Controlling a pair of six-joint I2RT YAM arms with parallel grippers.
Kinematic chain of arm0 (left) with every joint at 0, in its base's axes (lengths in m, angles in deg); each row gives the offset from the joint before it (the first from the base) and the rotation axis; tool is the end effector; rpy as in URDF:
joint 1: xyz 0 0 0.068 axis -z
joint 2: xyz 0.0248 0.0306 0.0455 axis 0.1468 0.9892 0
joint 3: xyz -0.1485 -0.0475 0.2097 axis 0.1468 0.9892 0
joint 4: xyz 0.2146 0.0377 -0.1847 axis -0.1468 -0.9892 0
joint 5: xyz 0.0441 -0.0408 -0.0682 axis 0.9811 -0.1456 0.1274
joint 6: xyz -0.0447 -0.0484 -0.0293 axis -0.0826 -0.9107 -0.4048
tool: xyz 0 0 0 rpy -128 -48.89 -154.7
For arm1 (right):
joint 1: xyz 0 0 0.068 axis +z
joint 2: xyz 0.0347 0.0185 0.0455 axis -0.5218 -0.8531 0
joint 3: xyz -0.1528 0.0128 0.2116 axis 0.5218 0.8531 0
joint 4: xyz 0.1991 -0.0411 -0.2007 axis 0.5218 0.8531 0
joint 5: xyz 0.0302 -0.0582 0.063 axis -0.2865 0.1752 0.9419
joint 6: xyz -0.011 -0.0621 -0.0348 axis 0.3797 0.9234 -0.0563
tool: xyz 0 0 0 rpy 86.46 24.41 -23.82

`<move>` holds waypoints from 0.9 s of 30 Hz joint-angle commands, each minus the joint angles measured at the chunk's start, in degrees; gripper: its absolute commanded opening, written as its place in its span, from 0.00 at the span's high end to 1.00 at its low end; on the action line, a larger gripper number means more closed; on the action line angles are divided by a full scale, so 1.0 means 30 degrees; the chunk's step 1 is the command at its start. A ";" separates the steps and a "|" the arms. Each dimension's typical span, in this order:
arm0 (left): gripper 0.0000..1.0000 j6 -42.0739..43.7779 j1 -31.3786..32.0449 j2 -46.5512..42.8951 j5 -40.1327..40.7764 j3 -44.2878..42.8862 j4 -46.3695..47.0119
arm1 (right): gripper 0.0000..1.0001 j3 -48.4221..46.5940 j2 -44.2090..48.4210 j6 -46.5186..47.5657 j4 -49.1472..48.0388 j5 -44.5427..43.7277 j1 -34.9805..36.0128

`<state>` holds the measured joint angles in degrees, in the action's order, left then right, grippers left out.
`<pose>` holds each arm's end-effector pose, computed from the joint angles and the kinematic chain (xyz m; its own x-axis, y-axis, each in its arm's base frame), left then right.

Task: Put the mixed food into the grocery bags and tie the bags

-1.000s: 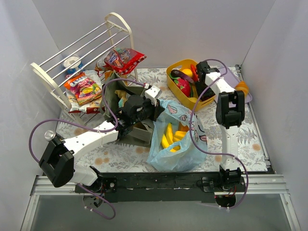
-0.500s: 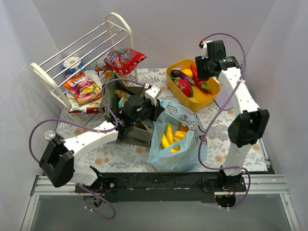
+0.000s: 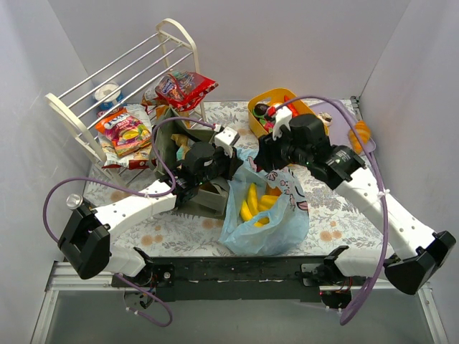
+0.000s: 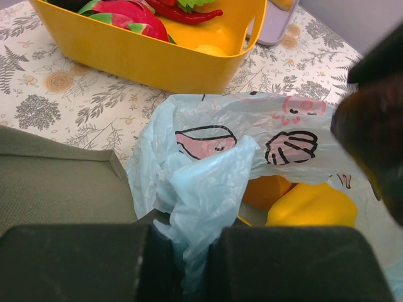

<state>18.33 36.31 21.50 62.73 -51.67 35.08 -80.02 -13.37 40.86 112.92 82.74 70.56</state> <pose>0.2574 -0.2597 0.2641 -0.6752 -0.3277 -0.6609 0.3713 0.6232 -0.6883 0.2428 0.2006 0.3872 -0.4076 -0.2119 -0.8882 -0.6240 0.7748 0.1015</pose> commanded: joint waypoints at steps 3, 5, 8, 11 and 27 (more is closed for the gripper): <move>1.00 -0.0324 0.0054 -0.0796 0.1090 -0.0004 -0.0088 | 0.69 0.2953 0.0948 -0.2295 -0.1192 0.1106 0.1199; 1.00 -0.0442 0.0083 -0.0855 0.0538 0.0142 0.0117 | 0.69 0.3716 0.0862 -0.2473 -0.1836 0.1340 0.1609; 1.00 -0.0384 0.0083 -0.0797 0.0562 0.0144 0.0147 | 0.66 0.3836 0.0132 -0.2650 -0.2338 0.1109 0.2283; 1.00 -0.0383 0.0083 -0.0709 0.0562 0.0143 0.0059 | 0.37 0.3545 -0.0543 -0.2416 -0.2134 0.0785 0.2489; 1.00 -0.0471 0.0083 -0.0591 0.0387 0.0144 0.0089 | 0.38 0.6029 0.2000 -0.9408 0.2225 0.2719 0.7291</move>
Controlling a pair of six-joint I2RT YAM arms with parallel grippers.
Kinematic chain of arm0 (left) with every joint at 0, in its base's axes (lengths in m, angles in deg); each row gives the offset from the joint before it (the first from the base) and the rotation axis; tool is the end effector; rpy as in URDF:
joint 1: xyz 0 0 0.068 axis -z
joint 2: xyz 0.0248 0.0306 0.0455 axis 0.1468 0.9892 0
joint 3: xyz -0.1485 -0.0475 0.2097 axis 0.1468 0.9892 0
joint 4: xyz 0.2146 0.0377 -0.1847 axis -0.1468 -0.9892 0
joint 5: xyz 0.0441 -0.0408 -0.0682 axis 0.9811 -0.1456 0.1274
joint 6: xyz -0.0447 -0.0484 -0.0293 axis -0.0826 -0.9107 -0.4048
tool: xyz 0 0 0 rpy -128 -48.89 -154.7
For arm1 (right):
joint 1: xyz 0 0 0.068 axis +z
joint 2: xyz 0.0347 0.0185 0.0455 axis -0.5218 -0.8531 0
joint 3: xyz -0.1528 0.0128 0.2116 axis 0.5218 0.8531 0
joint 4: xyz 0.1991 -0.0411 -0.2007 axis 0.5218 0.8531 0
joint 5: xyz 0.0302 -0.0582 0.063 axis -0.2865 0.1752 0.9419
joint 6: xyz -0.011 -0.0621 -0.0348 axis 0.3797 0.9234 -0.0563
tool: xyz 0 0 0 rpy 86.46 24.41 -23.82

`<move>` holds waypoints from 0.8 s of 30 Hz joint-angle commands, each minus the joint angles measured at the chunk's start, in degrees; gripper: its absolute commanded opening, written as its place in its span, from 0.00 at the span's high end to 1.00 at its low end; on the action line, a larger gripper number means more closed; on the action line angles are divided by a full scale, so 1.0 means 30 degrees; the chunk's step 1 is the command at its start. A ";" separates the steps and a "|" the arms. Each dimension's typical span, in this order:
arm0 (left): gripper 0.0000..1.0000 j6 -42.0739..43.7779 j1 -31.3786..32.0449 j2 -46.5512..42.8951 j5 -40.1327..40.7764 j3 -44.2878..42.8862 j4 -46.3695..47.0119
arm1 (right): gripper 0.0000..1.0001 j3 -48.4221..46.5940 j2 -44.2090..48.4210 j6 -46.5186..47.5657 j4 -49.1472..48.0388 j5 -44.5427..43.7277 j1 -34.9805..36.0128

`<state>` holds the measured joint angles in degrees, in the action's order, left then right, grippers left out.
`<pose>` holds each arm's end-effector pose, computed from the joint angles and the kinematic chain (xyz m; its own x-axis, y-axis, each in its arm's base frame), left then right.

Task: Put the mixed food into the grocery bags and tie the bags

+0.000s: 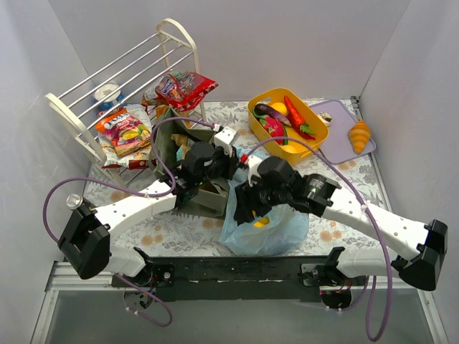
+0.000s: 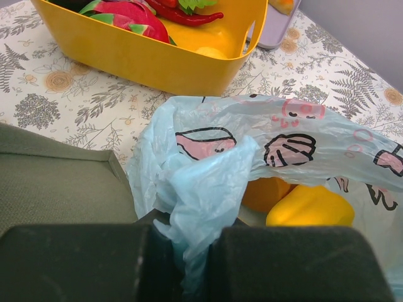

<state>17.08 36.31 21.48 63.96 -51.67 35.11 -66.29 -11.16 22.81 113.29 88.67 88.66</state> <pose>0.2583 -0.2589 0.2643 -0.6727 -0.3525 -0.6506 0.3474 0.6259 -0.6983 0.1576 0.2606 0.3070 -0.6640 -0.3059 -0.6823 -0.6859 0.6124 0.3930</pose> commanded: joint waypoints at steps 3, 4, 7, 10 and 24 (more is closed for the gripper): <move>1.00 -0.0086 0.0083 -0.0526 -0.0080 0.0172 0.0111 | 0.40 0.2655 0.2612 -0.5089 0.3827 0.0481 0.2256; 1.00 -0.0115 0.0083 -0.0468 -0.0138 0.0173 0.0111 | 0.41 0.3412 0.2934 -0.5505 0.4301 0.0364 0.2316; 1.00 -0.0115 0.0083 -0.0408 -0.0168 0.0172 0.0111 | 0.42 0.4442 0.4165 -0.6763 0.5593 0.0363 0.2404; 1.00 -0.0173 0.0083 -0.0467 -0.0168 0.0143 0.0111 | 0.41 0.4798 0.5250 -0.7352 0.6090 0.0131 0.2434; 1.00 -0.0144 0.0083 -0.0877 -0.0285 0.0172 0.0140 | 0.19 0.3801 0.3378 -0.8848 0.5744 -0.3241 0.2434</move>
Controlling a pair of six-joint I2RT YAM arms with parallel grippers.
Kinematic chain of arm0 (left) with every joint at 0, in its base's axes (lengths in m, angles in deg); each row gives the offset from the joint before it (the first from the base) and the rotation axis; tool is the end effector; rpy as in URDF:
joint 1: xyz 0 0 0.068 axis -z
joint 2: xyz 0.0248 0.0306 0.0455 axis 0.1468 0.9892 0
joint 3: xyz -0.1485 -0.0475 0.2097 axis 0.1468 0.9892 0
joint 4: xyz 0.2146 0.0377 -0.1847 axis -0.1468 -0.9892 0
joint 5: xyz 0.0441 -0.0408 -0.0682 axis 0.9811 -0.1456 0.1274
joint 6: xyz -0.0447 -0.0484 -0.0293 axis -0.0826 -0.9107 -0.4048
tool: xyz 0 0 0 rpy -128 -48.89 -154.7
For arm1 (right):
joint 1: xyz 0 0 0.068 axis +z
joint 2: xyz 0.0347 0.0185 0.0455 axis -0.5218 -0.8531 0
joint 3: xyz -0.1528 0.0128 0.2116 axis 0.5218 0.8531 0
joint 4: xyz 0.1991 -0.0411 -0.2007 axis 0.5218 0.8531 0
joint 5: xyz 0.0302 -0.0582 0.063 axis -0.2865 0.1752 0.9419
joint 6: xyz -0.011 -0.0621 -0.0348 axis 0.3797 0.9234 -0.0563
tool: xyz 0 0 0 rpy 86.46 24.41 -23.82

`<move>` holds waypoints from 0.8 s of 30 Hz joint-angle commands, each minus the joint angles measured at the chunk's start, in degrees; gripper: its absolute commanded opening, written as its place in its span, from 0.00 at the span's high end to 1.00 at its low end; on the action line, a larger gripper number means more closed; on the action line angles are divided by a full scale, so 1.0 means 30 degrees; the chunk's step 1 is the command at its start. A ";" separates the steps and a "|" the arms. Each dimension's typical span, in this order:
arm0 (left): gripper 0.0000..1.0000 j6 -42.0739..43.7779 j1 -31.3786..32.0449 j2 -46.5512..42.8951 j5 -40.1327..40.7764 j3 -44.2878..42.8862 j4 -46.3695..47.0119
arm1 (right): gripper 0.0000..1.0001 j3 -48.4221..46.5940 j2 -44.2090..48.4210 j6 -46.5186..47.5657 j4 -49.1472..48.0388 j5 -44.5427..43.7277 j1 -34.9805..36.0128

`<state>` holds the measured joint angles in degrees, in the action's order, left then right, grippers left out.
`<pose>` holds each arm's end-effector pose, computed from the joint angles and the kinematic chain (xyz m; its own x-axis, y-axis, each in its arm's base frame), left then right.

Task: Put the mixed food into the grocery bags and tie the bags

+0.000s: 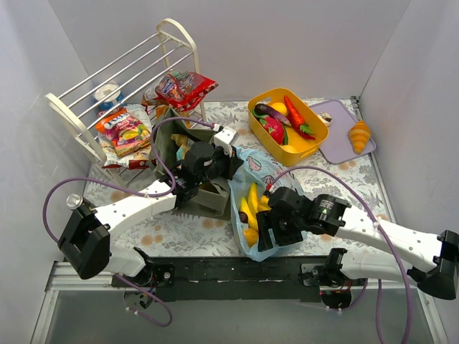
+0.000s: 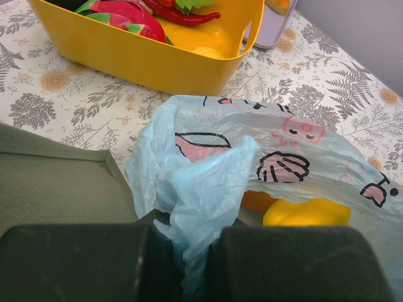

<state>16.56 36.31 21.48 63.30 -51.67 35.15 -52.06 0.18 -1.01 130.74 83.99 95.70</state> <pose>0.2578 -0.2593 0.2644 -0.6809 -0.3526 -0.6419 0.3467 0.6168 -0.7066 0.0952 0.2061 0.2387 -0.9227 -0.2275 -0.3114 -0.3476 0.8403 0.4161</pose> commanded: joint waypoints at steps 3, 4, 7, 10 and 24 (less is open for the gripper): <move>1.00 0.0030 0.0083 -0.0906 -0.0096 0.0144 0.0154 | 0.19 -0.0796 -0.0843 -0.0937 -0.1179 -0.1653 0.0088; 1.00 0.0002 0.0083 -0.0906 -0.0096 0.0143 0.0155 | 0.19 -0.0737 -0.0960 -0.0850 -0.1447 -0.1624 0.0088; 1.00 0.0031 0.0083 -0.0906 -0.0125 0.0143 0.0125 | 0.27 -0.0678 -0.1633 -0.0674 -0.1859 -0.1711 0.0088; 1.00 0.0031 0.0083 -0.0965 -0.0096 0.0172 0.0154 | 0.46 -0.1058 -0.2365 -0.0469 -0.1655 -0.2208 0.0117; 1.00 -0.0204 0.0083 -0.1873 -0.0536 -0.0588 0.0096 | 0.99 -0.8554 -0.2425 0.7901 -0.0595 -0.6223 -0.6586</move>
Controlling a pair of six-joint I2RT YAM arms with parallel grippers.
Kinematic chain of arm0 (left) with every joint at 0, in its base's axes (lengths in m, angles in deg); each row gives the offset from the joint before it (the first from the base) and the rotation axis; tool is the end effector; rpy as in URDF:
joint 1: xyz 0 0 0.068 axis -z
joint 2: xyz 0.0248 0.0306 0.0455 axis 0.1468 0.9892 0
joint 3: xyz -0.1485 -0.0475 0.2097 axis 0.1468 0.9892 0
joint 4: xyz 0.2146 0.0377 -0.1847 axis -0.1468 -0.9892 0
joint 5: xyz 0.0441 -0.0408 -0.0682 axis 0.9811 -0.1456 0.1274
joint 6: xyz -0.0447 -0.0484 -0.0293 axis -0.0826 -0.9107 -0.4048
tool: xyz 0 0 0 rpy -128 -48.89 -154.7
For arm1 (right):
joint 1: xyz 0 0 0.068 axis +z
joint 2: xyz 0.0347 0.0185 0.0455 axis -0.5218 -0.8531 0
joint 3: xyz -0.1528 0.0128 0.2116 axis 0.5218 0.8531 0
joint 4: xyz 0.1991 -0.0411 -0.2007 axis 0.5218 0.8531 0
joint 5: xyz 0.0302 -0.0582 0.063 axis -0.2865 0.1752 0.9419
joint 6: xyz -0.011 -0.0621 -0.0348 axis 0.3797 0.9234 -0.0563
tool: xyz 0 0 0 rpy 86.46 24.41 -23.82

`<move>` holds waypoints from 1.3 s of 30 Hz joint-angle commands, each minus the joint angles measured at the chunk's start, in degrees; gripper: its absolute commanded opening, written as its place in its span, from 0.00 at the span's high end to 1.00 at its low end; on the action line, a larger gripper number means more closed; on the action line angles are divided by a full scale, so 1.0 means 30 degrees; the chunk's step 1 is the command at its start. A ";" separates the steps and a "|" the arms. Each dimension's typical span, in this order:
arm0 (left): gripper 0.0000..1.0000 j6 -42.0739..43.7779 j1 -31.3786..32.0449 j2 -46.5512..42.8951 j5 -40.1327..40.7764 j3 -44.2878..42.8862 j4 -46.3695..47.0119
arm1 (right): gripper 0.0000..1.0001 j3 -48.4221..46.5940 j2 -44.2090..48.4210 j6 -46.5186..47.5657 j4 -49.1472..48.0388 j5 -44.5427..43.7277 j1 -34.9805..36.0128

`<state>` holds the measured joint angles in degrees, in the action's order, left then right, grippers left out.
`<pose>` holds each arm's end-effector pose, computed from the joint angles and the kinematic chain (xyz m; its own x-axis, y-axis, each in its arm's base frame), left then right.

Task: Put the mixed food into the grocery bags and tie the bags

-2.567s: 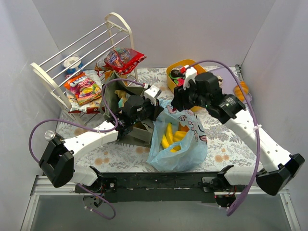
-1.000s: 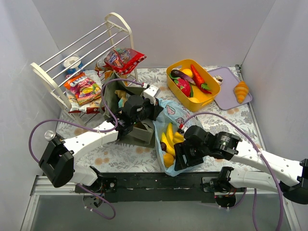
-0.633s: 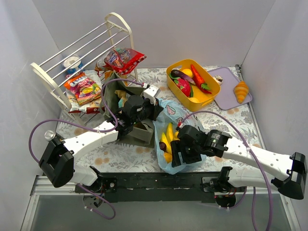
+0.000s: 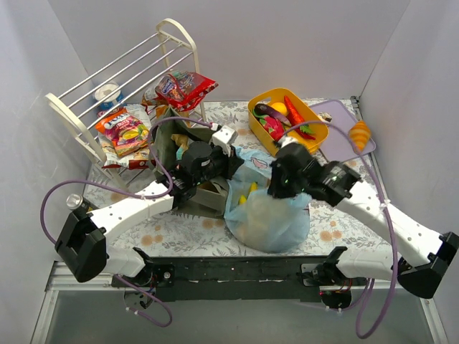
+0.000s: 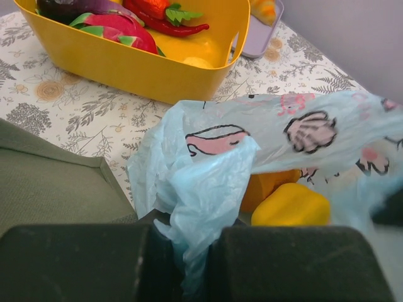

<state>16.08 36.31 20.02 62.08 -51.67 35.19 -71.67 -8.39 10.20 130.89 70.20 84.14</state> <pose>0.2541 -0.2574 0.2732 -0.6820 -0.3583 -0.6376 0.3635 0.5904 -0.7206 0.1716 0.2079 0.3249 -0.7824 -0.0725 -0.6185 -0.3110 0.9060 0.2873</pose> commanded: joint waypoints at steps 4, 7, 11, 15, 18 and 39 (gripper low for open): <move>1.00 -0.0365 0.0083 -0.1560 -0.0478 -0.1408 -0.0211 | 0.99 -0.4715 -0.0301 0.5546 -0.0331 -0.2615 -0.3587; 1.00 -0.0541 0.0112 -0.1999 -0.0858 -0.2169 -0.0503 | 0.99 -0.6152 -0.0041 0.6337 -0.0124 -0.4108 -0.3646; 1.00 -0.0921 0.0403 -0.2410 -0.1415 -0.3428 -0.0943 | 0.99 -0.8813 0.0342 0.7716 0.0110 -0.6396 -0.3734; 1.00 -0.1535 0.1369 -0.2498 -0.1271 -0.4280 -0.1470 | 0.99 -0.9291 0.0985 0.9064 -0.0561 -0.8594 -0.3763; 1.00 -0.2236 0.2395 -0.2440 -0.0569 -0.4252 -0.1588 | 0.99 -0.6903 0.1921 0.9709 -0.2490 -0.9885 -0.3851; 0.94 -0.0838 0.3422 -0.2000 0.1719 -0.2962 -0.2145 | 0.16 -0.6471 0.2574 1.0854 -0.3374 0.0273 -0.4408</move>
<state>9.13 46.28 14.75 67.45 -57.94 29.16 -84.19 1.30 40.89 124.62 56.47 71.09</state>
